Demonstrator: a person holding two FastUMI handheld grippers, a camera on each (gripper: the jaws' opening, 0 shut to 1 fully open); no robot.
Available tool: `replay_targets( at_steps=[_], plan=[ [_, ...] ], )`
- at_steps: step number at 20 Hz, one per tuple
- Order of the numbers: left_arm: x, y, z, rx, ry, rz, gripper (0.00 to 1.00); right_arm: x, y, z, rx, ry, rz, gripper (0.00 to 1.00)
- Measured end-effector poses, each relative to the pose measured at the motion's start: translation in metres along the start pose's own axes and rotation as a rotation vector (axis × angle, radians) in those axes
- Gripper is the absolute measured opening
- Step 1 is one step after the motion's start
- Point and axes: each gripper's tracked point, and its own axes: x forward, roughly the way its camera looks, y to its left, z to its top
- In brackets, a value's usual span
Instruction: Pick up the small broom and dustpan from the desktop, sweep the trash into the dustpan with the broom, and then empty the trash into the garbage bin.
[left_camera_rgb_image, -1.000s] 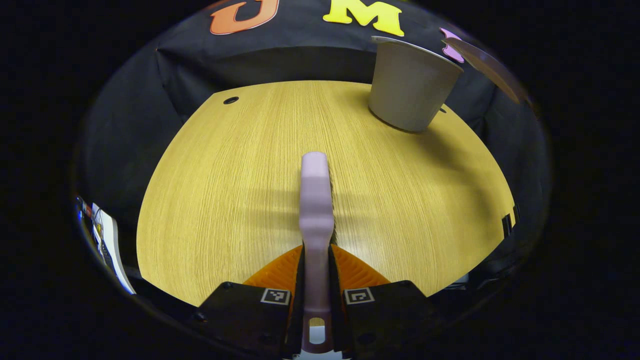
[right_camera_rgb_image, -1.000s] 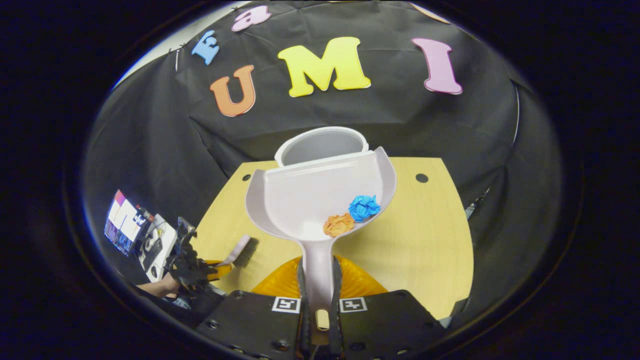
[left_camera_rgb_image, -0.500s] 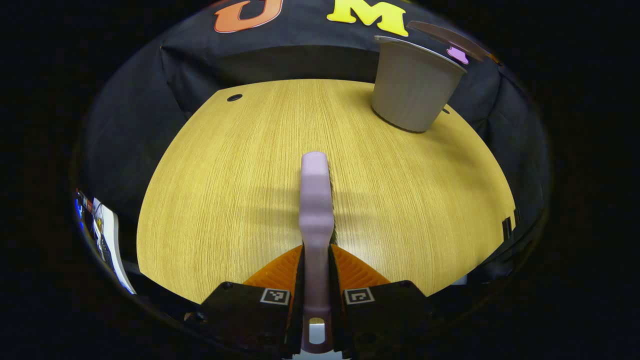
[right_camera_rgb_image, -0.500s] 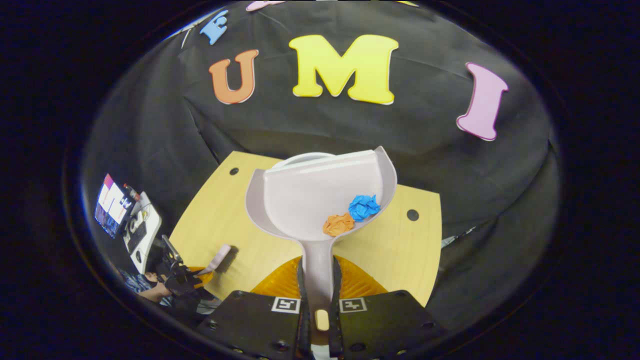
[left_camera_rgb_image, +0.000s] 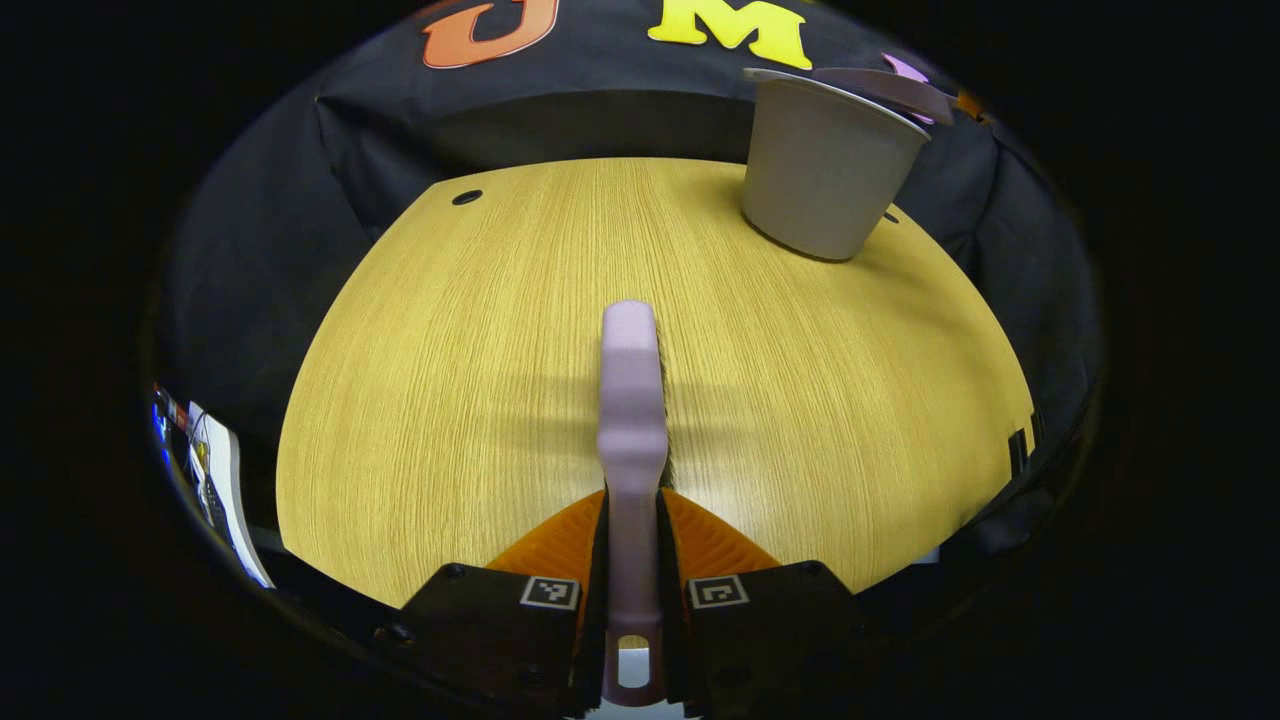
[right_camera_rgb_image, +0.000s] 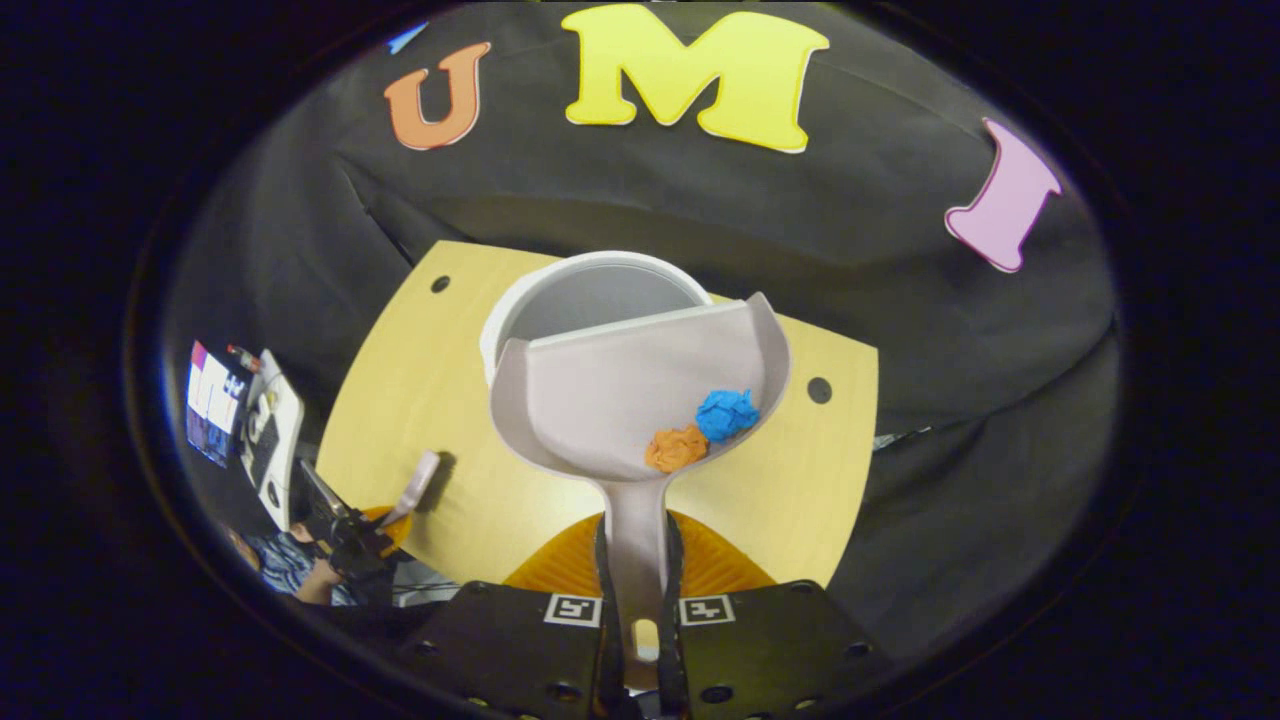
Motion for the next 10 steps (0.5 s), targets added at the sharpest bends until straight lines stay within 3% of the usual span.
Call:
replay_targets(
  at_steps=[10],
  plan=[
    [-0.017,-0.023,0.016,0.039,-0.005,0.012,0.26,0.0,-0.002,0.012,-0.07,0.094,-0.096,0.13]
  ],
)
